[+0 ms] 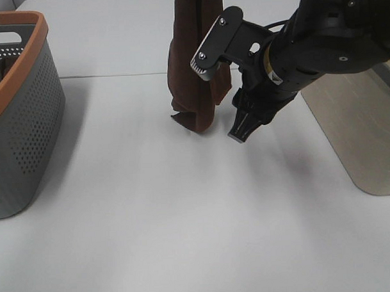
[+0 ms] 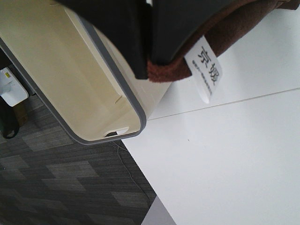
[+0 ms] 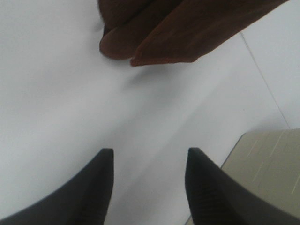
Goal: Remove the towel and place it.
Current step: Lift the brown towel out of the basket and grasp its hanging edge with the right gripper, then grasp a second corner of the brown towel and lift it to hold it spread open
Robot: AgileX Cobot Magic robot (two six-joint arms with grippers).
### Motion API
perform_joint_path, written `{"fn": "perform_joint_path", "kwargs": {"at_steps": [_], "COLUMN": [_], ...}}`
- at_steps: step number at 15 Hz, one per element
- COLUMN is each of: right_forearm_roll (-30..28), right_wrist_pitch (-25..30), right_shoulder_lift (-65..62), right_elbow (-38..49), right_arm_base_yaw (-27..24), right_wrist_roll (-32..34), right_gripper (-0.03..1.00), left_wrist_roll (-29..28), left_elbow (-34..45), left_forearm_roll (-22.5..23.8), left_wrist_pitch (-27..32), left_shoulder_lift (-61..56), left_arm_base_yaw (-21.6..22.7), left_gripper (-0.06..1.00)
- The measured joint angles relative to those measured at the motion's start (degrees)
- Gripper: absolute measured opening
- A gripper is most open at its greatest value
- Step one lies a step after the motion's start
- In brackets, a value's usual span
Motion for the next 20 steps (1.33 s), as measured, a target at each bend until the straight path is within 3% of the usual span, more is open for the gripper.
{"fn": "perform_joint_path", "kwargs": {"at_steps": [1,2,3,7,11,15,20], "right_forearm_roll": [-1.6,-2.5,-2.6,-3.8,-5.9,-14.3,-33.6], "right_wrist_pitch": [-3.8,-12.0,-15.2,-18.9,-13.7,-9.2,-6.4], "right_shoulder_lift": [0.0,0.0,0.0,3.8,10.4,12.0,13.2], "right_elbow": [0.6,2.6,3.3,3.6,-2.2,-5.5,-5.5], "right_arm_base_yaw": [0.0,0.0,0.0,0.0,0.0,0.0,0.0], "right_wrist_roll": [2.8,5.3,6.2,8.5,15.2,25.2,44.4], "right_gripper": [0.47,0.47,0.47,0.45,0.45,0.45,0.45], "left_wrist_roll": [0.0,0.1,0.3,1.5,1.5,1.6,2.1], "left_elbow": [0.0,0.0,0.0,0.0,0.0,0.0,0.0], "left_forearm_roll": [0.0,0.0,0.0,0.0,0.0,0.0,0.0], "left_wrist_pitch": [0.0,0.0,0.0,0.0,-0.5,-0.5,-0.7], "left_shoulder_lift": [0.0,0.0,0.0,0.0,0.0,0.0,0.0], "left_arm_base_yaw": [0.0,0.0,0.0,0.0,0.0,0.0,0.0], "left_gripper": [0.00,0.00,0.00,0.00,0.00,0.00,0.00]}}
